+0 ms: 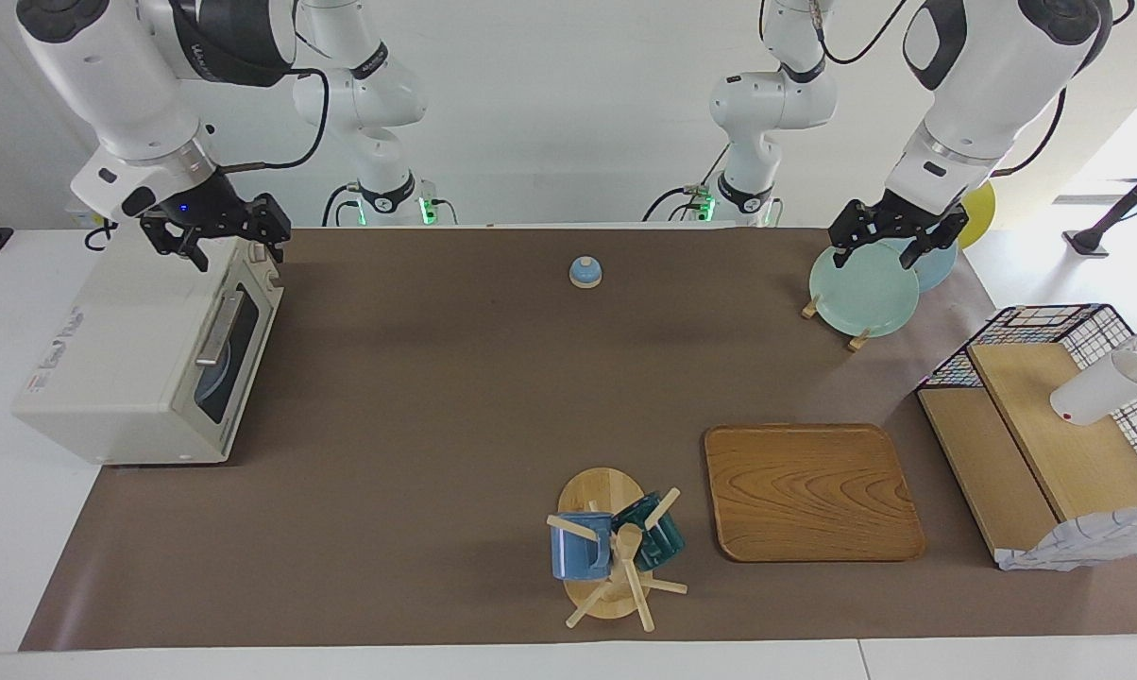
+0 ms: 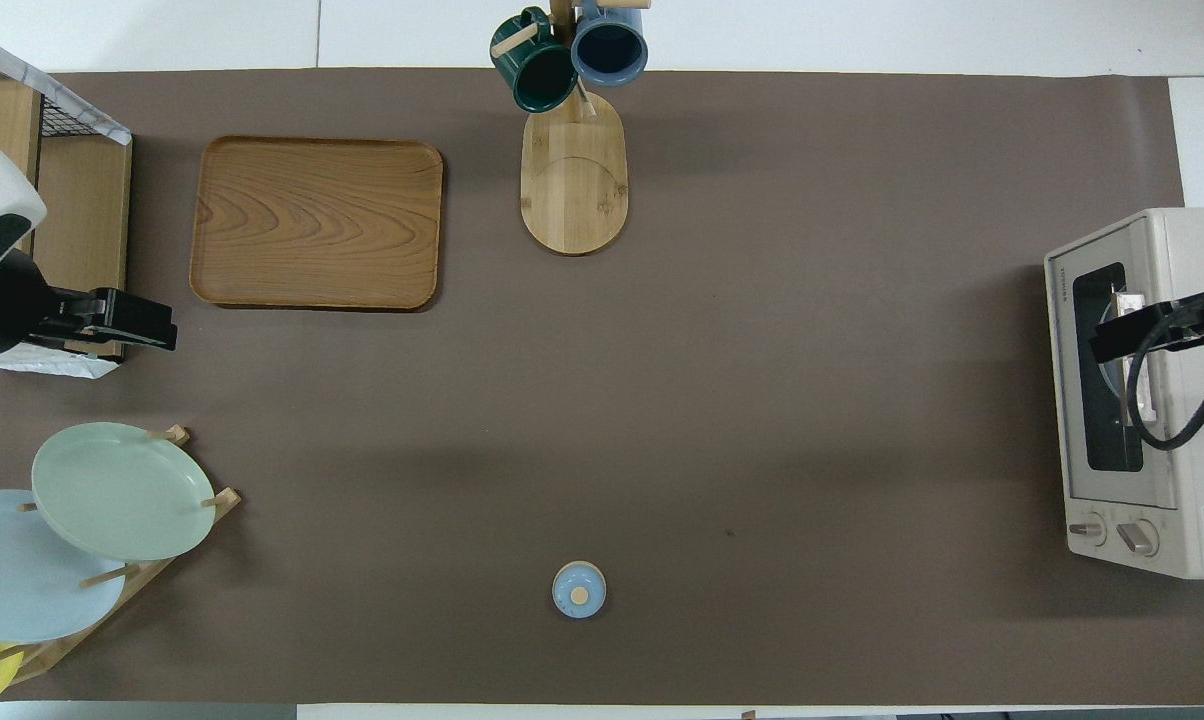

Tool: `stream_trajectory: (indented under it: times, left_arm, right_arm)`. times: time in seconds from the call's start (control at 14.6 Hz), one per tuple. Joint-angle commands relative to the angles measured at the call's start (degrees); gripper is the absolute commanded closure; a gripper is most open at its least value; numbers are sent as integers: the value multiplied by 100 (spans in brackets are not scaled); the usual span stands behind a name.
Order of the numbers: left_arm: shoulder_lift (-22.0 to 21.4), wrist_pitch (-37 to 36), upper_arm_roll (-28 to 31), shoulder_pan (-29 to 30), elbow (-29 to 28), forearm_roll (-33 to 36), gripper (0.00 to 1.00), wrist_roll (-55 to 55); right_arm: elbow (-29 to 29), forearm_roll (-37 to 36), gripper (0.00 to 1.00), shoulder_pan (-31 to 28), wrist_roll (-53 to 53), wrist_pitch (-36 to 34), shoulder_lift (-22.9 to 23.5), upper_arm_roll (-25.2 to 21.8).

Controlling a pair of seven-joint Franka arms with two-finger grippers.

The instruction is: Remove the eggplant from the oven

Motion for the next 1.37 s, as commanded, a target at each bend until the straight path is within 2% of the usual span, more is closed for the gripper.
stream_trajectory:
  times: [0.0,0.41,0.48,0.55,0.62,0.68,0.75,0.89,0.96,1.09,1.3]
  left_arm:
    - [-45,-10,-14,48,-12,-18,0,64]
    - [-45,-18,-14,48,-12,-18,0,64]
    - [-45,-18,-14,48,-12,-18,0,64]
    - [-45,-10,-14,57,-12,-18,0,64]
    - [-45,-10,-14,57,-12,-18,0,64]
    - [-45,-10,-14,57,-12,-18,0,64]
    - [-45,-18,-14,48,-12,-18,0,64]
    - [-45,-10,-14,48,-12,-18,0,64]
    - [-45,-10,-14,57,-12,-18,0,64]
    - [-45,-10,-14,57,-12,-18,0,64]
    - [-45,-10,-14,48,-12,-18,0,64]
  right_arm:
    - [-9,138,0,-38,109,63,-43,-19]
    - [-52,138,0,-64,39,63,-78,-28]
    - [-96,156,11,-65,13,106,-96,-46]
    - [-158,156,62,-30,38,289,-113,-54]
    - [-358,156,94,-12,30,500,-174,-55]
    - [-674,156,100,-38,-5,789,-288,-55]
    - [-1077,147,100,-56,-31,1175,-394,-63]
    - [-1414,42,100,-73,29,1564,-343,-81]
    - [-1432,-63,100,-213,56,1705,-63,-81]
    - [-1433,-694,100,-205,56,1724,-8,-72]
    - [-1441,-846,100,-249,65,1767,80,-72]
